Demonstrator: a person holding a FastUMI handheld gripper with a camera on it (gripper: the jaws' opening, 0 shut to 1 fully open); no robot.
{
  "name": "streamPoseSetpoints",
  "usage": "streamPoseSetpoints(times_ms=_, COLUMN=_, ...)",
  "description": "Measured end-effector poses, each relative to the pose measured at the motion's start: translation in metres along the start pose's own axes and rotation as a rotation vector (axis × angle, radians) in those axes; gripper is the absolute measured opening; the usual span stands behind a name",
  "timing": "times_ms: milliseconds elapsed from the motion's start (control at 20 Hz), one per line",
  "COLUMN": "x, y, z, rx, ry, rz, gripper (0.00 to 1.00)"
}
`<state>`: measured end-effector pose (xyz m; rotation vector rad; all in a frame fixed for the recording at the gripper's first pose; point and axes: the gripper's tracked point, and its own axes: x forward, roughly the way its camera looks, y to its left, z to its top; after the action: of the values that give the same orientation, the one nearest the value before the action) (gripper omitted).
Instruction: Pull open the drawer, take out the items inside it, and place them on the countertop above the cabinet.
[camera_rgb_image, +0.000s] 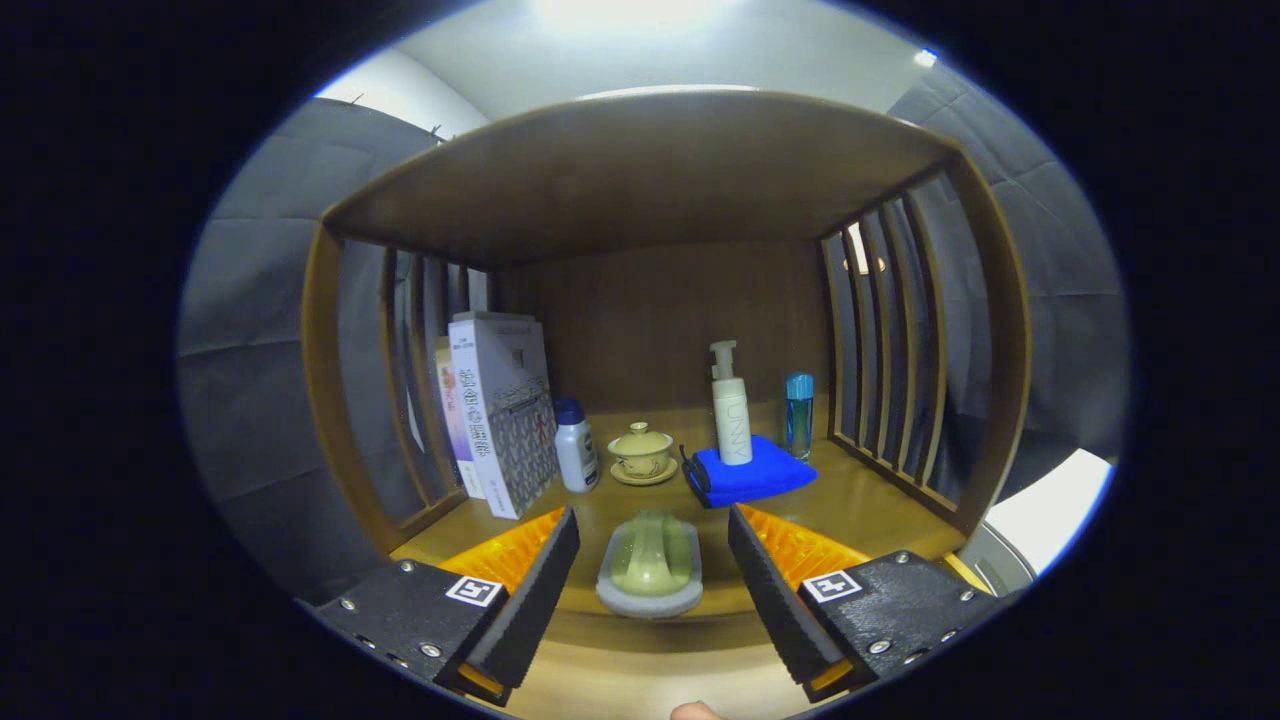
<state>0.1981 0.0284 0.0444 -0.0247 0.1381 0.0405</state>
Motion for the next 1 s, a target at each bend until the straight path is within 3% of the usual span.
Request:
streamPoseSetpoints(times_ms=400, x=-0.072, y=-0.010, z=-0.017, rx=-0.059, ry=-0.128, rz=-0.044, gripper=0.93)
streamPoseSetpoints(times_ms=650, x=-0.115, y=-0.001, z=-0.036, rx=-0.101, ry=-0.185, rz=-0.029, gripper=0.93)
streamPoseSetpoints(times_ms=1000, x=-0.150, y=0.007, z=-0.081, rx=-0.085, ry=-0.159, rz=-0.018, gripper=0.93)
